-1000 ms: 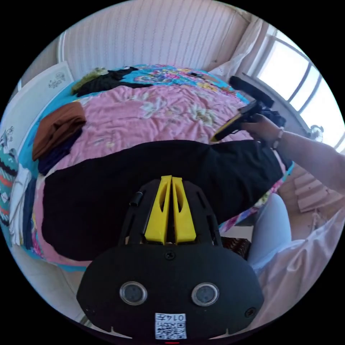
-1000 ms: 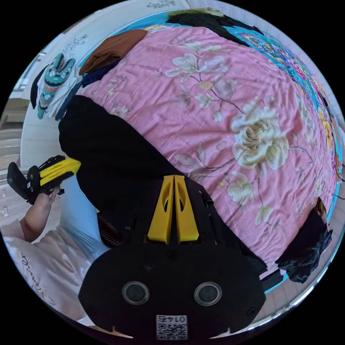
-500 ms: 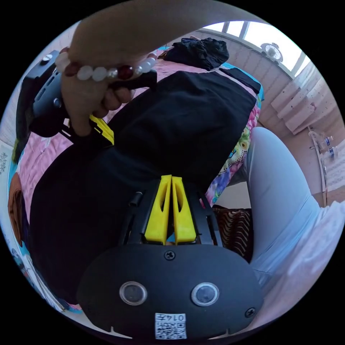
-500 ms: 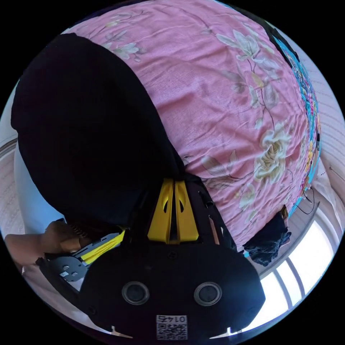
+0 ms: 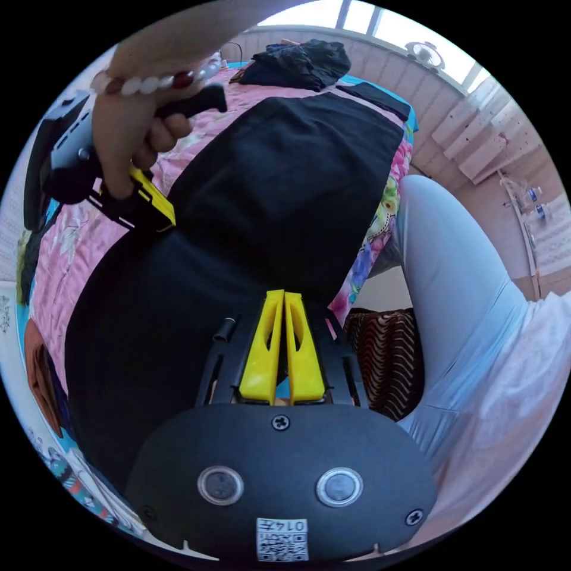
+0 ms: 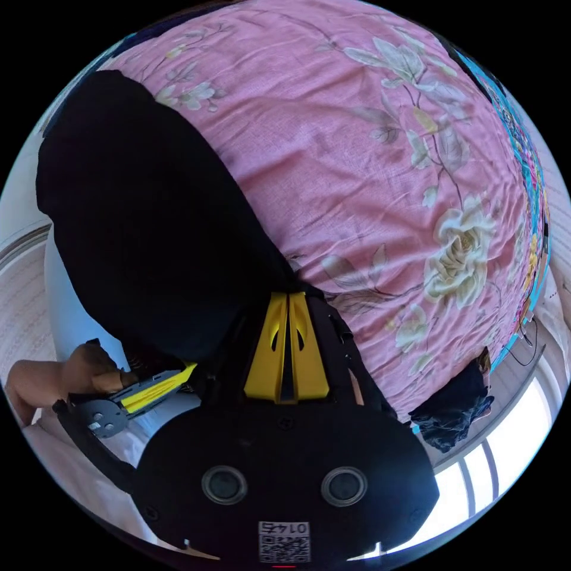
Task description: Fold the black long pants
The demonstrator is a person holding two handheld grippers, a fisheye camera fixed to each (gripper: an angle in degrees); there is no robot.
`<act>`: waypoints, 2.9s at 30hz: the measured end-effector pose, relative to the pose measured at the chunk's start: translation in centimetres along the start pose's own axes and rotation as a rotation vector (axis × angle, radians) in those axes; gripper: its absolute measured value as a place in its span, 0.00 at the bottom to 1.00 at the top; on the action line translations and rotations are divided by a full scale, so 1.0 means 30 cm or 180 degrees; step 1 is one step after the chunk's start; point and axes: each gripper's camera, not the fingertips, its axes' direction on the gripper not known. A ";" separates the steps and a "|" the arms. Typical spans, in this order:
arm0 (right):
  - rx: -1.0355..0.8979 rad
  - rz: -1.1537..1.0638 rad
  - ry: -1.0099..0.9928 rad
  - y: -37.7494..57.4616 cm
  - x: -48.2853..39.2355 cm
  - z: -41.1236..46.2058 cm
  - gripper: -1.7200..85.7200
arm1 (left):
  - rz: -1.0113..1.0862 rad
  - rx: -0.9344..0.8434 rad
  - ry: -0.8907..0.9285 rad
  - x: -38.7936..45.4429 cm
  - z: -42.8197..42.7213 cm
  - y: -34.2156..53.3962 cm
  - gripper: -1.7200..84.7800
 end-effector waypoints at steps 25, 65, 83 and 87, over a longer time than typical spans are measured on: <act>0.2579 0.1352 -0.1532 1.479 0.261 0.396 0.02 | -0.0534 0.0397 0.0328 0.009 -0.081 -0.217 0.01; 0.3691 0.5117 -0.1407 3.313 0.369 1.534 0.05 | 0.0087 0.0545 0.0860 0.229 -0.035 -1.807 0.13; 0.3651 0.4914 -0.1569 3.325 0.324 1.536 0.03 | 0.0856 -0.0034 0.0121 0.444 0.108 -1.950 0.03; 0.3456 0.4903 -0.1441 3.284 0.305 1.489 0.03 | 0.0837 0.0107 0.0094 0.442 0.026 -1.876 0.02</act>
